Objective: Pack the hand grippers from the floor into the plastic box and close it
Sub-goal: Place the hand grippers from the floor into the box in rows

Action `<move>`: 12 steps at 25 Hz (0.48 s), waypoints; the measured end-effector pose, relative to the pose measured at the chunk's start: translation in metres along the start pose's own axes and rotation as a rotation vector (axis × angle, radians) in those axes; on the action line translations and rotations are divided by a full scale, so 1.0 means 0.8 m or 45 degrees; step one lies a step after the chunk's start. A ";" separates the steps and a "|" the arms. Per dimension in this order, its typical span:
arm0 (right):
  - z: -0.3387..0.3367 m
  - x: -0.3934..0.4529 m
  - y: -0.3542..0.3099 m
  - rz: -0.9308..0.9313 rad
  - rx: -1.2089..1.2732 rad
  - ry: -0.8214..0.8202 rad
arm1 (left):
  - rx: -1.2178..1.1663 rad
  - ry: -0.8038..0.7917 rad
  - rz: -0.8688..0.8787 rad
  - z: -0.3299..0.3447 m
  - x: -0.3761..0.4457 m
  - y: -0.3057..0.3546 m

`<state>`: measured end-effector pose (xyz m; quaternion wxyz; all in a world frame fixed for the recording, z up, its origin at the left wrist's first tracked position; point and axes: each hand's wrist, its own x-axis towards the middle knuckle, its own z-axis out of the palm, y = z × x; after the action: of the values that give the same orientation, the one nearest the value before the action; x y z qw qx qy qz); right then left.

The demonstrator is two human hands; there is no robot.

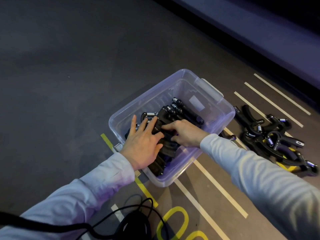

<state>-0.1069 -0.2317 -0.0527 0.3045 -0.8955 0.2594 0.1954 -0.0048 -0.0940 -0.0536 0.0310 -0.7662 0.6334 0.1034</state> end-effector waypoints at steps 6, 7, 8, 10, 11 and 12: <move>0.017 -0.001 -0.007 -0.027 -0.065 -0.018 | -0.090 -0.120 -0.052 0.001 0.000 0.000; 0.021 -0.002 -0.008 -0.007 -0.059 0.010 | -0.096 -0.139 -0.057 0.001 0.001 0.000; 0.022 -0.003 -0.009 0.016 -0.040 0.030 | -0.102 -0.160 -0.058 0.000 0.002 -0.001; 0.020 -0.007 -0.009 0.028 -0.017 0.035 | -0.105 -0.207 -0.053 -0.002 0.004 -0.002; 0.018 -0.008 -0.008 0.028 -0.022 0.032 | -0.097 -0.227 -0.052 -0.003 0.005 -0.002; 0.018 -0.010 -0.008 0.031 -0.041 0.028 | -0.076 -0.240 -0.056 -0.004 0.004 -0.001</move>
<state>-0.1124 -0.2158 -0.0564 0.2849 -0.8991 0.2705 0.1933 -0.0035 -0.0978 -0.0514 0.0700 -0.7673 0.6074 0.1932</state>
